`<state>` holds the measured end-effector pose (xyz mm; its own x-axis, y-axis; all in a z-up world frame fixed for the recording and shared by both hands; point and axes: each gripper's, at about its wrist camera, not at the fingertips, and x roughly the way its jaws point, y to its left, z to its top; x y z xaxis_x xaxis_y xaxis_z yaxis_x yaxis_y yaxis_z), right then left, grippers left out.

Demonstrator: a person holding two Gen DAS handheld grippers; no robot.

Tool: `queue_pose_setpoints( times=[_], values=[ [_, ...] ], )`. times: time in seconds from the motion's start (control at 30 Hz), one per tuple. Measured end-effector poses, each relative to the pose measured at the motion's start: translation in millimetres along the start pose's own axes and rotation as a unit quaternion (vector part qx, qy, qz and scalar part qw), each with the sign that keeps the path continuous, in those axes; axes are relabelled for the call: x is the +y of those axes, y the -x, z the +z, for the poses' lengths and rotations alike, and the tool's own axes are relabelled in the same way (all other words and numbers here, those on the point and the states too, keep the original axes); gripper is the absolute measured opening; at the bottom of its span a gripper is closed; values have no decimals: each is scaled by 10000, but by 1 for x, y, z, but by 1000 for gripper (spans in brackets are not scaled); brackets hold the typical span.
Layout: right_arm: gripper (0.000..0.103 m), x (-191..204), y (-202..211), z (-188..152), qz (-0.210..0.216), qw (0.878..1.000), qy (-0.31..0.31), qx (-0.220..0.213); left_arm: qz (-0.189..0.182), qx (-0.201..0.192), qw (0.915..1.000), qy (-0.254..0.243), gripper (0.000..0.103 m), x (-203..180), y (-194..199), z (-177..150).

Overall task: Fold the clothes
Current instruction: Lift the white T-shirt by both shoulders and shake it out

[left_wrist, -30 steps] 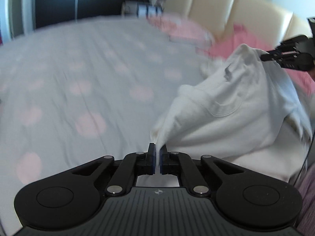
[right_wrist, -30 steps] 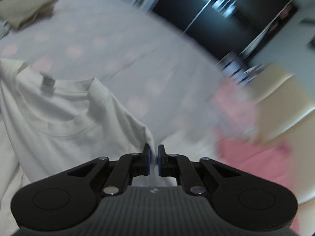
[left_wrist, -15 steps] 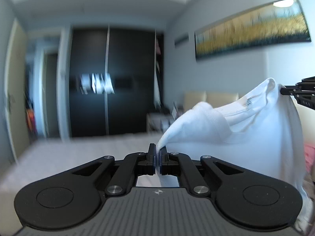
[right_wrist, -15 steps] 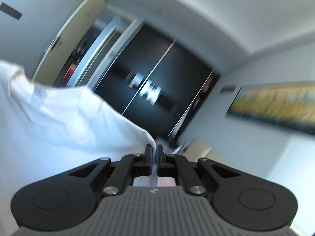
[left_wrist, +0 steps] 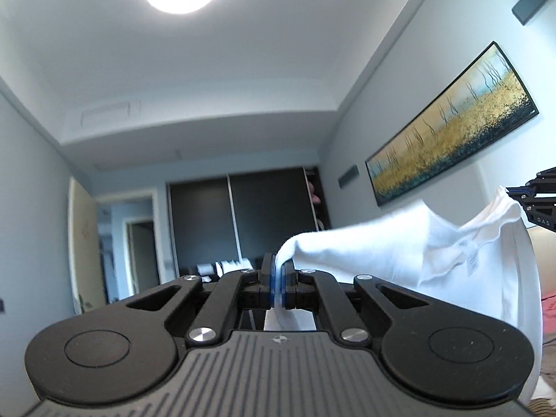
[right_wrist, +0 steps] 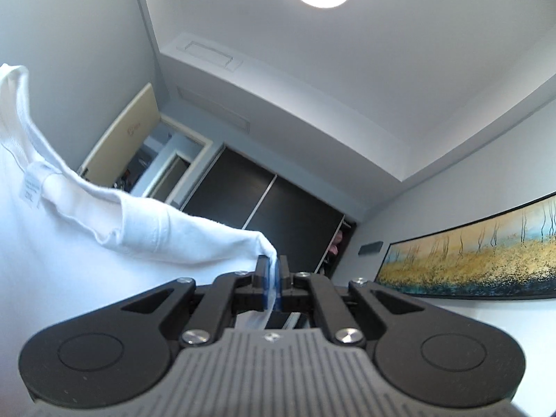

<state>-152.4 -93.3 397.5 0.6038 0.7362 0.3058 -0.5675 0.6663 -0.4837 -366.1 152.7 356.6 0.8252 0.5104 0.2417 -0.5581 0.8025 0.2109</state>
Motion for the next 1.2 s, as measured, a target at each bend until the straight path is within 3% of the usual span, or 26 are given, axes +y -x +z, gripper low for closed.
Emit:
queue_pose_setpoints(
  times=[0.37,0.53,0.67,0.8,1.07,1.2],
  values=[
    [4,13,62,-10,-12,9973,-103,-726,283,-134,9981,-521,2,-13,56,17],
    [4,19,65,-12,89,9971,-94,-744,182,116,9985,-495,2,-4,51,12],
    [4,30,40,-34,257,9987,-94,-419,105,548,9970,-545,2,-2,23,-13],
    [4,49,6,-74,503,9985,-192,105,-129,1264,9912,-377,2,6,-26,-65],
    [4,103,-78,-165,941,9867,-273,1295,-326,2363,9711,-16,2,25,-132,-178],
    [4,134,-136,-207,1133,9750,-289,1892,-372,2885,9567,116,2,42,-187,-233]
  ],
)
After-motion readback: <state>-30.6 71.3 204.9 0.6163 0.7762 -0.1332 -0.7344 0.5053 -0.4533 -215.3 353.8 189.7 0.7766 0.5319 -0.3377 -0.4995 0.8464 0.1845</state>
